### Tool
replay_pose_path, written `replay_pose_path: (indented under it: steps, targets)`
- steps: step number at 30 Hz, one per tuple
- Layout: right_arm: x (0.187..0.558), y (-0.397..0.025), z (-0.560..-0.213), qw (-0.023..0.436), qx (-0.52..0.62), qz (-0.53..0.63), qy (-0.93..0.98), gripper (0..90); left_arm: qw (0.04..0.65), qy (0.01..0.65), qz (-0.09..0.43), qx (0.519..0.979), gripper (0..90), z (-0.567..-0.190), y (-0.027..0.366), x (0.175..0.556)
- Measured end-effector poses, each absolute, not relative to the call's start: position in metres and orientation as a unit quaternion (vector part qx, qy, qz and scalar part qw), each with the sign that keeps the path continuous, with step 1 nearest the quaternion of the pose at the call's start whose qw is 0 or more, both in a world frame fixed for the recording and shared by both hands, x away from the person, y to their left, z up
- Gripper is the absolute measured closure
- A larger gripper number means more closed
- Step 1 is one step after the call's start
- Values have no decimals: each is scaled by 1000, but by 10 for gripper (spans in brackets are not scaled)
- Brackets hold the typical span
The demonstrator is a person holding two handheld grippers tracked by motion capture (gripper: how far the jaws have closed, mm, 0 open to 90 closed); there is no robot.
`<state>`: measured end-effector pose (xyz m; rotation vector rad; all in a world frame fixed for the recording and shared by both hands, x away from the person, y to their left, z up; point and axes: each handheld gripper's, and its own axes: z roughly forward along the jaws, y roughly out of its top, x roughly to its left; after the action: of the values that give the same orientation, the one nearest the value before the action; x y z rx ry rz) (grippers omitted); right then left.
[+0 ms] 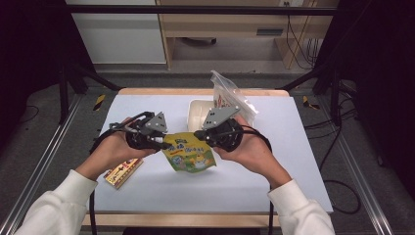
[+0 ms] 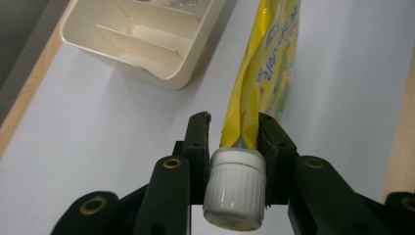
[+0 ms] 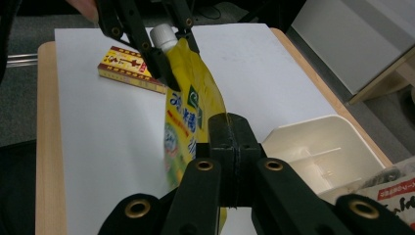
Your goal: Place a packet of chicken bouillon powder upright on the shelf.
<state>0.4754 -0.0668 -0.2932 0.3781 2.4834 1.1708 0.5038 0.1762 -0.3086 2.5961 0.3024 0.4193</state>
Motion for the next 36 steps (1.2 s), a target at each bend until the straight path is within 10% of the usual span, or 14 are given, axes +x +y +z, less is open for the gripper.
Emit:
replay_pose_path:
  steps: [9, 20, 36]
  targets:
    - [468, -74, -301, 176, 140, 386, 895, 878, 234, 74, 149, 958, 690, -310, 163, 501]
    - [478, -60, -294, 152, 127, 340, 919, 651, 242, 59, 143, 958, 693, -310, 147, 499]
    - [498, -49, -308, 101, 135, 319, 933, 754, 253, 57, 135, 956, 692, -311, 149, 498]
